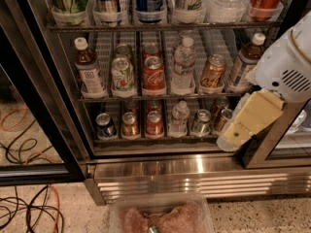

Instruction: Pick redbull can from top shelf of fridge

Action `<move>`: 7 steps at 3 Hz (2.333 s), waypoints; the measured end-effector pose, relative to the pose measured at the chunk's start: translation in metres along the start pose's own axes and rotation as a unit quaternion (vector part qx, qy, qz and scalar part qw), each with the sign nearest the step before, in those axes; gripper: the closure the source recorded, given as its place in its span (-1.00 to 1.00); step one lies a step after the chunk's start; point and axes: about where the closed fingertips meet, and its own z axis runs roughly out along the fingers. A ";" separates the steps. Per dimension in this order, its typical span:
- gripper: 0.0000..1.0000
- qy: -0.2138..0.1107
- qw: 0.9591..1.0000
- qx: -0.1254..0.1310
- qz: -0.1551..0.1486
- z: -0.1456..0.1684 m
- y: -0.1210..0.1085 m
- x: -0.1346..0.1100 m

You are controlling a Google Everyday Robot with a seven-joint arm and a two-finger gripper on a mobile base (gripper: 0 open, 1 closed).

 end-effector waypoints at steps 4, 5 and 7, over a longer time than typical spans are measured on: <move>-1.00 -0.035 0.997 -0.015 0.063 0.052 0.046 -0.033; -1.00 -0.047 0.989 0.001 0.137 0.074 0.053 -0.051; -1.00 -0.078 0.981 0.019 0.178 0.077 0.052 -0.068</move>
Offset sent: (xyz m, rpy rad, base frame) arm -0.0053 0.0172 -0.0104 0.0390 0.0748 -0.0185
